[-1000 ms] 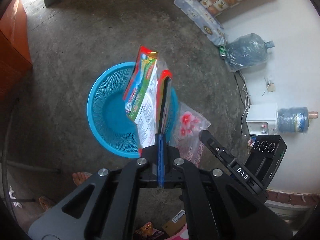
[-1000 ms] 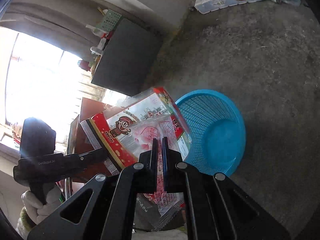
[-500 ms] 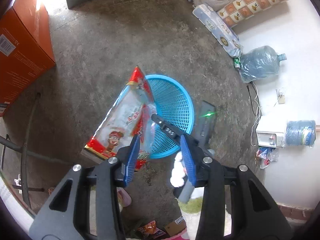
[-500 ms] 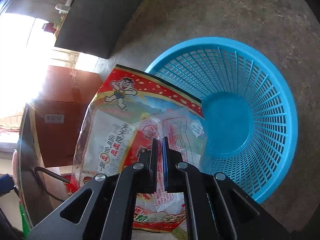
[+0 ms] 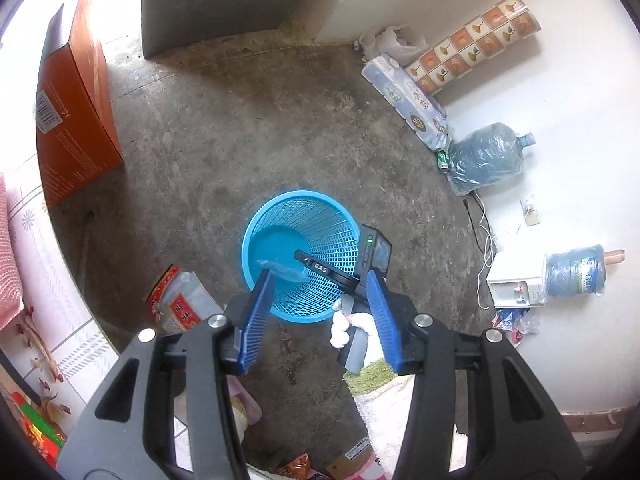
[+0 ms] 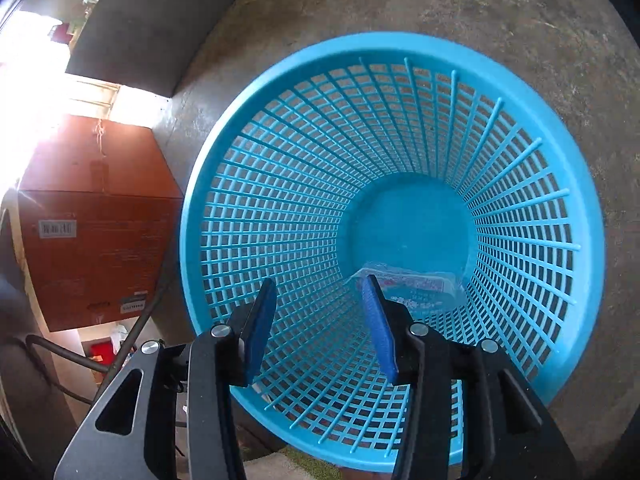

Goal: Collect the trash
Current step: 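Lower the right tool to the rice cracker bag on the floor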

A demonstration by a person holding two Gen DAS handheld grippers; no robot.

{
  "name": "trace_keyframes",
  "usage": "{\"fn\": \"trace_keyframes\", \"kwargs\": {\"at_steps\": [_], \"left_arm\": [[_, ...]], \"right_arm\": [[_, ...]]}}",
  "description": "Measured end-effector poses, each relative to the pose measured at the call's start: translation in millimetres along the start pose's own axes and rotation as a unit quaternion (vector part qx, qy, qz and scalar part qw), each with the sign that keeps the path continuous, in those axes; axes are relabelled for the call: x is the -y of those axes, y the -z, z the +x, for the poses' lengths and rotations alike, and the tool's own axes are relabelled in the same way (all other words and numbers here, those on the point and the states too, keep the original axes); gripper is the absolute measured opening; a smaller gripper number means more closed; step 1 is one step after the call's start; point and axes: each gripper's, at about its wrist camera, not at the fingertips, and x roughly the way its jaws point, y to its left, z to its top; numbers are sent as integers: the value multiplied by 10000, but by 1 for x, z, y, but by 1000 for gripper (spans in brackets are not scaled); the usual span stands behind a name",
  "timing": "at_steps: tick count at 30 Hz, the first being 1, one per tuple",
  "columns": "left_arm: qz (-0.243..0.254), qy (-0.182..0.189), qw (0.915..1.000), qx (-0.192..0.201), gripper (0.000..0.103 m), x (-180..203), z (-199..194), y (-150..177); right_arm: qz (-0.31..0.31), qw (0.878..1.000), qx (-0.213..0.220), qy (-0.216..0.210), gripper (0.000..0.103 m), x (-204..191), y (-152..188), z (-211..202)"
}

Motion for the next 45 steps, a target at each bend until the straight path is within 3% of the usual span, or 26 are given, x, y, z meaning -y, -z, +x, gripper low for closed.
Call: {"fn": "trace_keyframes", "kwargs": {"at_steps": [3, 5, 8, 11, 13, 15, 17, 20, 24, 29, 31, 37, 41, 45], "left_arm": [[116, 89, 9998, 150, 52, -3, -23, 15], [264, 72, 9992, 279, 56, -5, -41, 27], [397, 43, 9980, 481, 61, -12, -69, 49], [399, 56, 9972, 633, 63, -20, -91, 69], [349, 60, 9969, 706, 63, -25, -103, 81], [286, 66, 9964, 795, 63, -31, -115, 91], [268, 58, 9958, 870, 63, -35, -127, 98], [278, -32, 9945, 1006, 64, -44, -147, 106], [211, -123, 9926, 1192, 64, -58, -172, 116], [149, -157, 9908, 1333, 68, -75, -193, 127], [117, -174, 9904, 1364, 69, -81, -199, 128], [156, -80, 9889, 1478, 73, -97, -217, 130], [145, -22, 9882, 1526, 73, -108, -222, 132], [126, 16, 9873, 1586, 73, -112, -222, 135]], "right_arm": [[-497, 9945, 468, -789, 45, -10, 37, -54], [-851, 9867, 563, -1269, 55, -12, 73, -79], [-879, 9794, 258, -1799, 62, 0, 127, -82], [13, 9769, -410, -2099, 64, 31, 169, -32], [284, 9795, -800, -1829, 64, 38, 190, 12], [-156, 9897, -1004, -1011, 64, 24, 206, 50], [-800, 9895, -1138, -388, 63, -1, 214, 83], [-1995, 9734, -1045, 415, 63, -43, 214, 122], [-3073, 9422, -958, 933, 65, -87, 195, 167], [-3883, 9071, -889, 1362, 76, -132, 167, 217], [-3898, 9051, -932, 1422, 81, -140, 150, 237], [-3637, 9074, -1287, 1666, 82, -141, 111, 290], [-3575, 9055, -1627, 1605, 82, -132, 104, 305], [-3720, 8959, -1850, 1572, 82, -126, 113, 312]]}}
